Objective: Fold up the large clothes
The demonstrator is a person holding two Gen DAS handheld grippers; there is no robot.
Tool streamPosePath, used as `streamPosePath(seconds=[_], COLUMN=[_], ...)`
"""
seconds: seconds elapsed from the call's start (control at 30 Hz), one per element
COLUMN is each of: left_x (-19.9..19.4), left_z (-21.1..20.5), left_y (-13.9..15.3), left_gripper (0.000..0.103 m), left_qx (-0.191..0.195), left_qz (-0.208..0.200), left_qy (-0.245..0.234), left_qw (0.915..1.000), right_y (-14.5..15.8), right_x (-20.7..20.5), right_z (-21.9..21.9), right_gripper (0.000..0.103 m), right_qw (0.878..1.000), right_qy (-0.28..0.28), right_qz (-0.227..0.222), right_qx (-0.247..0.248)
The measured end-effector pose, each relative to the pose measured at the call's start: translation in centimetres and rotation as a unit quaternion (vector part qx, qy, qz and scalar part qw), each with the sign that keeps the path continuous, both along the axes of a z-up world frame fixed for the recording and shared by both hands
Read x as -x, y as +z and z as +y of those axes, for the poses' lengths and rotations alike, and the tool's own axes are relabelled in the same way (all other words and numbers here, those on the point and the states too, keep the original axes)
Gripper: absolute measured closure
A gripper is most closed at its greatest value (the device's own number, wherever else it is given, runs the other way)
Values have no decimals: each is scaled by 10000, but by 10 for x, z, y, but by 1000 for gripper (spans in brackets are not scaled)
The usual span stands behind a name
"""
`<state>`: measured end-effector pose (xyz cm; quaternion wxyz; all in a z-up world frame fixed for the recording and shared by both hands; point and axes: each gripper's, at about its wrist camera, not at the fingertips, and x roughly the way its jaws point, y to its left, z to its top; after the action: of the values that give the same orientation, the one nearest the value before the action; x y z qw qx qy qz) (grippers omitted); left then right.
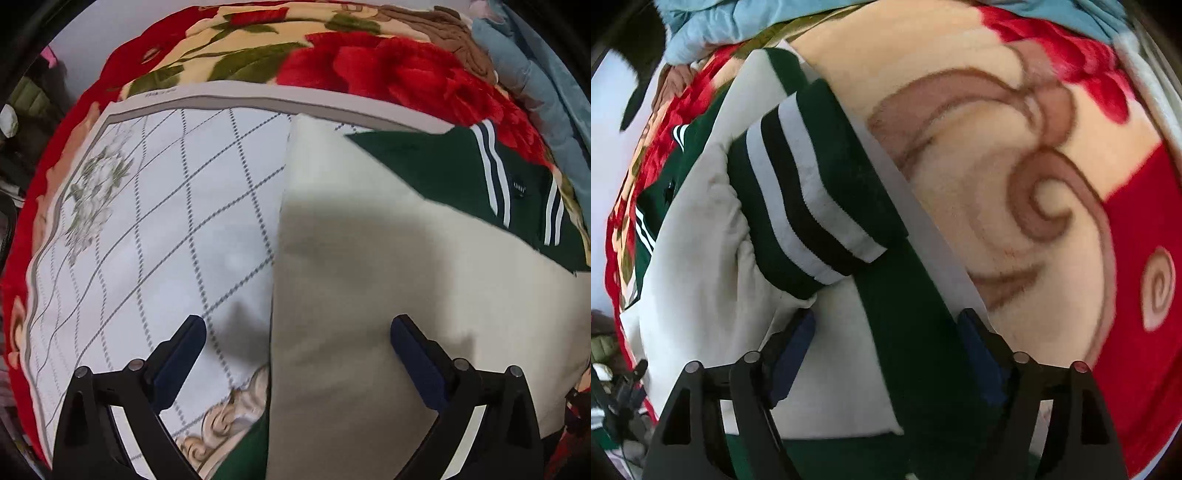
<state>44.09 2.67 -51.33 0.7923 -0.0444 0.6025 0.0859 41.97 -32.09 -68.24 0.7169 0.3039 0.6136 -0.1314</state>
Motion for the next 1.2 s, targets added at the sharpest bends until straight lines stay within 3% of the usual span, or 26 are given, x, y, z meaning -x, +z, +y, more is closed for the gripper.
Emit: streamPosePath(seconds=[0.03,0.07,0.1,0.13,0.23,0.33,0.47,0.63,0.73,0.8,0.83,0.87,0.93,1.07,1.2], left_x=[-2,-3,-4,-5,-3,-3,0,9,17,23,26,31,39,55,63], left_z=[-2,-6,-11,-19,-27,-15,21,69,90,92,89,83,69,29,-18], left_y=[-1,-1,0,0,0,0,3,4,11,22,31,40,56,71,47], left_gripper=[37,51,64,69,73,73,73,73,69,69,62,54,9,6,6], left_qx=[45,133,179,29,-259,-341,-540,-855,-955,-807,-739,-681,-538,-352,-324], left_qz=[-49,-91,-121,-116,-155,-159,-106,8,-47,-124,-221,-350,-567,-728,-425], left_qy=[-74,-175,-273,-389,-626,-610,-477,-249,-67,49,64,37,-50,-143,-340], left_qw=[10000,9997,9994,9992,9976,9974,9973,9960,9954,9966,9970,9971,9969,9966,9980], right_y=[0,0,-1,0,2,-1,-5,-1,4,15,23,32,50,62,37], right_x=[-2,-5,-8,-9,-18,-23,-40,-72,-81,-79,-79,-75,-63,-51,-41], right_z=[0,0,0,0,3,6,23,87,111,112,111,109,109,134,160], right_gripper=[22,25,34,47,71,79,81,81,77,67,66,65,56,55,55], right_qw=[10000,10000,9998,9996,9985,9971,9936,9833,9850,9907,9931,9938,9920,9729,9398], right_qy=[37,69,141,206,254,126,125,520,665,795,852,968,1258,2257,3262], right_qz=[-19,-45,-100,-123,-148,-163,-206,-208,50,139,151,96,34,183,549], right_qx=[-12,-46,-114,-167,-452,-733,-1107,-1731,-1592,-1094,-795,-533,-68,474,855])
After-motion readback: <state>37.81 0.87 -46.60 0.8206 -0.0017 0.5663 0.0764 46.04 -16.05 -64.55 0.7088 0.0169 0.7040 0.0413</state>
